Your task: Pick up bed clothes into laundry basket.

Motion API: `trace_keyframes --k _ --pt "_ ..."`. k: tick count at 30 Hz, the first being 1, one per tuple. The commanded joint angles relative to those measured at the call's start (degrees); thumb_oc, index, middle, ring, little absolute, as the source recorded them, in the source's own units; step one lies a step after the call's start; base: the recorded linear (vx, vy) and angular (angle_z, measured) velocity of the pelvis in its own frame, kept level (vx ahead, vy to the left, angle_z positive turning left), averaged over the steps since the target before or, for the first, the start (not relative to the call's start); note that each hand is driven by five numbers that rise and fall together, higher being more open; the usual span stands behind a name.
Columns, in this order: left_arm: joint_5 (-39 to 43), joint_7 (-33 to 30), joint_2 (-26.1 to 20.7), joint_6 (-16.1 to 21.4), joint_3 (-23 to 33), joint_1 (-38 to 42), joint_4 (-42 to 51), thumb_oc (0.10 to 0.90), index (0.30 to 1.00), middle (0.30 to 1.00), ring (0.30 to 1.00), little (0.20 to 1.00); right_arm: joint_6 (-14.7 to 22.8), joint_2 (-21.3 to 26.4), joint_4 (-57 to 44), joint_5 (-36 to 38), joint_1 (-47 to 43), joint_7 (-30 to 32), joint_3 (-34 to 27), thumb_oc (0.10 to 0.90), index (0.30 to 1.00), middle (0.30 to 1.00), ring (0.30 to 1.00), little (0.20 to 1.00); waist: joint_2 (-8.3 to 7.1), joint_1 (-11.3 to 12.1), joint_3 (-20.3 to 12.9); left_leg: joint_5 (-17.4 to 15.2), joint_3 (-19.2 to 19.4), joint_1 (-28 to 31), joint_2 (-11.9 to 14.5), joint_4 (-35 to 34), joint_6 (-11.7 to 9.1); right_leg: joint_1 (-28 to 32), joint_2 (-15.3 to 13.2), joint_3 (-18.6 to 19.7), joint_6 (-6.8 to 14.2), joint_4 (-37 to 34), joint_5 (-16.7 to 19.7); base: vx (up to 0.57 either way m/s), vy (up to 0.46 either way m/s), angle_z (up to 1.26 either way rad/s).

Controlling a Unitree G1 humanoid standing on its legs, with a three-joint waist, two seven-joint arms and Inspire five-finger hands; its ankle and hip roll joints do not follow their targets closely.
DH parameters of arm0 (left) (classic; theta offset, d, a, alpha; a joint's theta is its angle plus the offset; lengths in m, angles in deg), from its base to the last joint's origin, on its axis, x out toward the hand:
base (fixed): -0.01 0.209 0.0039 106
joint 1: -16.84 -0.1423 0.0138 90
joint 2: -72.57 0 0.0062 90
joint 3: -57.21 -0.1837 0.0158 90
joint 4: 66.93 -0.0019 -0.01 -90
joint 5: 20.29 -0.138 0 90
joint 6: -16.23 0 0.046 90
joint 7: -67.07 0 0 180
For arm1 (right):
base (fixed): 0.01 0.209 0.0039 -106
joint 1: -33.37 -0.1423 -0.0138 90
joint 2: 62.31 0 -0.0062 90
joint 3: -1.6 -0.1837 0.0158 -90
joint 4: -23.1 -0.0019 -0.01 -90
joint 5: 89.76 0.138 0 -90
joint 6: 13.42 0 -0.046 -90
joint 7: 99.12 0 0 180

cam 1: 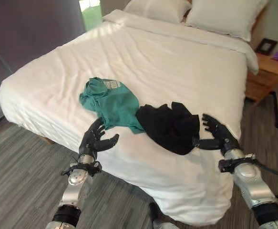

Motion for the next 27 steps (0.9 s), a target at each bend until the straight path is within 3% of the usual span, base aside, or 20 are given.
trace_keyframes --k 1,7,13,20,22,27 --pt "2.7 3.5 -5.3 4.6 -0.3 -1.1 5.5 0.8 0.9 0.9 0.9 0.9 5.3 6.5 -3.8 3.2 -5.8 -1.6 -1.9 0.8 0.9 0.9 0.9 0.9 -0.92 1.7 -8.1 14.7 0.9 -1.2 0.7 -12.3 -0.5 3.2 -2.8 -3.5 8.4 5.5 -8.9 0.06 -0.101 0.39" --pt "3.2 5.7 -6.4 4.4 -0.2 -6.2 8.7 0.8 0.9 0.9 0.9 0.9 4.5 16.2 -0.7 -1.9 -10.6 -2.7 1.7 0.8 0.9 0.9 0.9 0.9 -0.84 1.5 -8.1 15.1 0.1 -2.1 1.0 -12.3 -1.4 3.7 -2.5 -5.9 7.6 5.4 -9.6 0.02 -0.06 0.17" --pt "3.4 6.5 -6.8 4.0 -1.9 -6.5 9.0 0.8 0.9 0.9 0.9 0.9 3.4 19.1 3.4 -6.2 -15.8 -3.7 7.9 0.8 0.9 0.9 0.9 0.9 -0.44 1.4 -8.1 15.7 -1.0 -2.7 0.7 -12.3 -1.9 4.1 -2.5 -7.7 7.2 5.6 -10.3 0.01 -0.012 0.1" --pt "3.5 6.0 -6.8 3.7 -3.5 -6.2 9.8 0.8 0.9 0.9 0.9 0.9 2.9 15.7 11.0 -9.3 -21.4 -1.5 13.4 0.8 0.9 0.9 0.9 0.9 0.09 2.2 -7.7 16.3 -1.9 -3.5 0.3 -12.3 -1.9 4.5 -2.7 -9.0 7.0 5.3 -10.5 0.01 0.004 0.1" --pt "3.7 5.9 -6.3 3.6 -4.4 -6.3 10.0 0.8 0.9 0.9 0.9 0.9 2.4 13.7 14.1 -13.4 -23.3 -0.9 16.4 0.8 0.9 0.9 0.9 0.9 0.15 3.1 -7.3 16.6 -2.3 -3.9 0.0 -12.3 -1.9 4.6 -2.7 -9.6 6.9 4.9 -10.6 0.0 0.017 0.05" --pt "8.2 6.8 -4.2 2.8 -5.0 -6.9 9.2 0.8 0.9 0.9 0.9 0.9 1.6 8.5 21.2 -14.1 -23.8 -1.3 19.3 0.8 0.9 0.9 0.9 0.9 0.44 4.4 -6.7 17.1 -3.3 -4.4 -0.4 -12.3 -1.8 4.8 -2.9 -10.5 6.7 4.7 -10.7 0.0 0.007 0.1"
